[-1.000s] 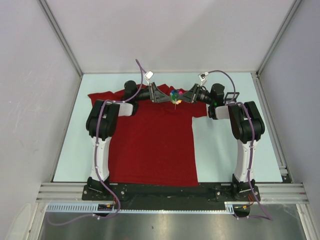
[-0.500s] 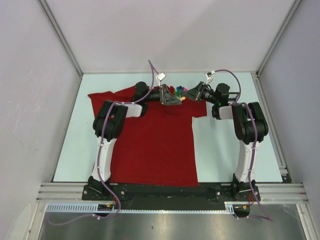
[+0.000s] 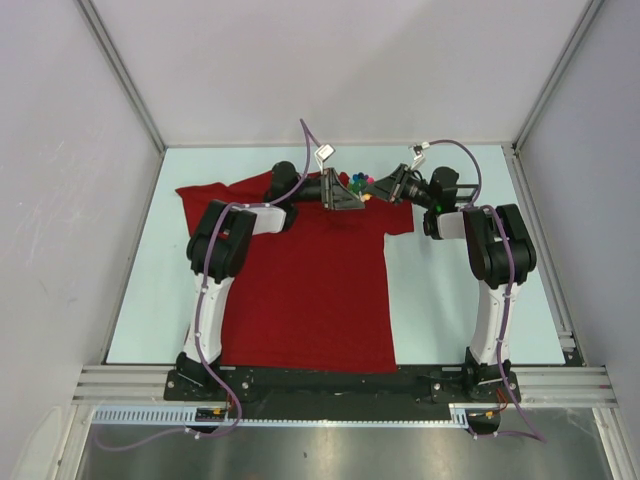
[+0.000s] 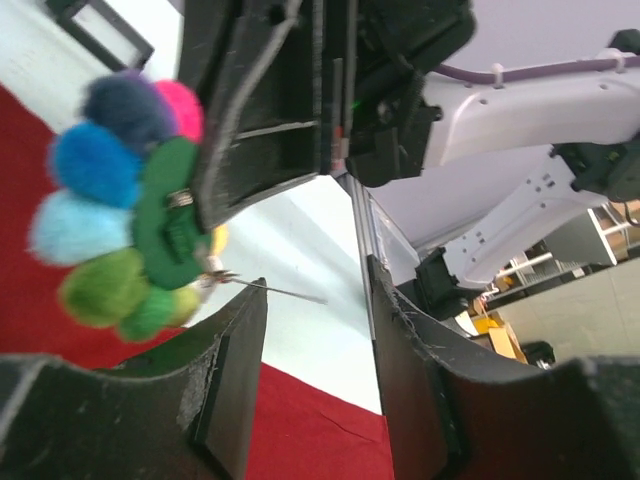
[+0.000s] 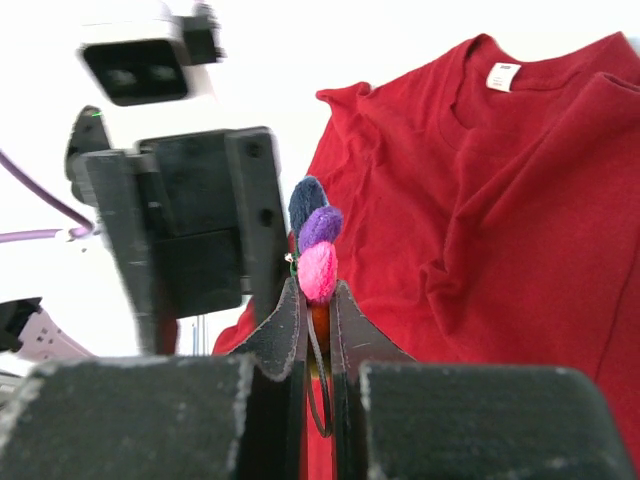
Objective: Remove the brooch from the garment
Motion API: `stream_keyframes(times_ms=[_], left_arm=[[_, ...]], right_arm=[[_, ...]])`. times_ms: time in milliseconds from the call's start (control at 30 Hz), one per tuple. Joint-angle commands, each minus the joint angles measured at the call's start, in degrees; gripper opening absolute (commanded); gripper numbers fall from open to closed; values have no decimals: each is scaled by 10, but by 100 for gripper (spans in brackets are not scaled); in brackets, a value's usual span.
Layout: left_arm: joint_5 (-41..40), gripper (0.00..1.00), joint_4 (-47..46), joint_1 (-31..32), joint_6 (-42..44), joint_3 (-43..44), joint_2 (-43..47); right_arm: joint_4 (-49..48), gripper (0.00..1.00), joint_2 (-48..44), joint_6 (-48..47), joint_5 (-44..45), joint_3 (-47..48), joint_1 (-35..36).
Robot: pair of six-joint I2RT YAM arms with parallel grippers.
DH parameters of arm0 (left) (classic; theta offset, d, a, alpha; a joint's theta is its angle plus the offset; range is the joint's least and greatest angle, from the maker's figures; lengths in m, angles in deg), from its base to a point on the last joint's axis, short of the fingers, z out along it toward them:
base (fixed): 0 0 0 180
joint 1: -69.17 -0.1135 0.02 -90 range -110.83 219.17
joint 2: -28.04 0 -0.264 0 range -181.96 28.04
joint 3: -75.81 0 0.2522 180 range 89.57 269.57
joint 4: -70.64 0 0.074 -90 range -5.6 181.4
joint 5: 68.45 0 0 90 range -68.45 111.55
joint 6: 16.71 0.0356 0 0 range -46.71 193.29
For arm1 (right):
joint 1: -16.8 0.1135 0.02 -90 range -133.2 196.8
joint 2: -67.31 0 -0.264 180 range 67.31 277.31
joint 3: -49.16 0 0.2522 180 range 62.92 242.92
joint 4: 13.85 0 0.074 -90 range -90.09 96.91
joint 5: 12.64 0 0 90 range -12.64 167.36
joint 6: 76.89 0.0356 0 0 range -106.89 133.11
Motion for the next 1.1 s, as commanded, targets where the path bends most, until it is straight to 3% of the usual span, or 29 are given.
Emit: stream_keyframes(times_ms=[0, 67, 200, 600, 833, 1067], left_arm=[[25, 52, -156, 2, -76, 11, 5], [26, 53, -236, 1, -143, 15, -4], [9, 53, -299, -1, -208, 40, -25], [-49, 54, -154, -38, -57, -9, 44], [-48, 54, -125, -50, -43, 0, 64], [-51, 57, -68, -85, 30, -73, 123]], right_arm=[[11, 0, -33, -38, 17, 0, 5], [19, 0, -36, -42, 19, 1, 6], [20, 0, -37, -45, 23, 0, 14], [4, 0, -32, -27, 18, 5, 30], [-21, 0, -27, -4, 10, 6, 32], [-41, 0, -19, 19, 4, 6, 28]])
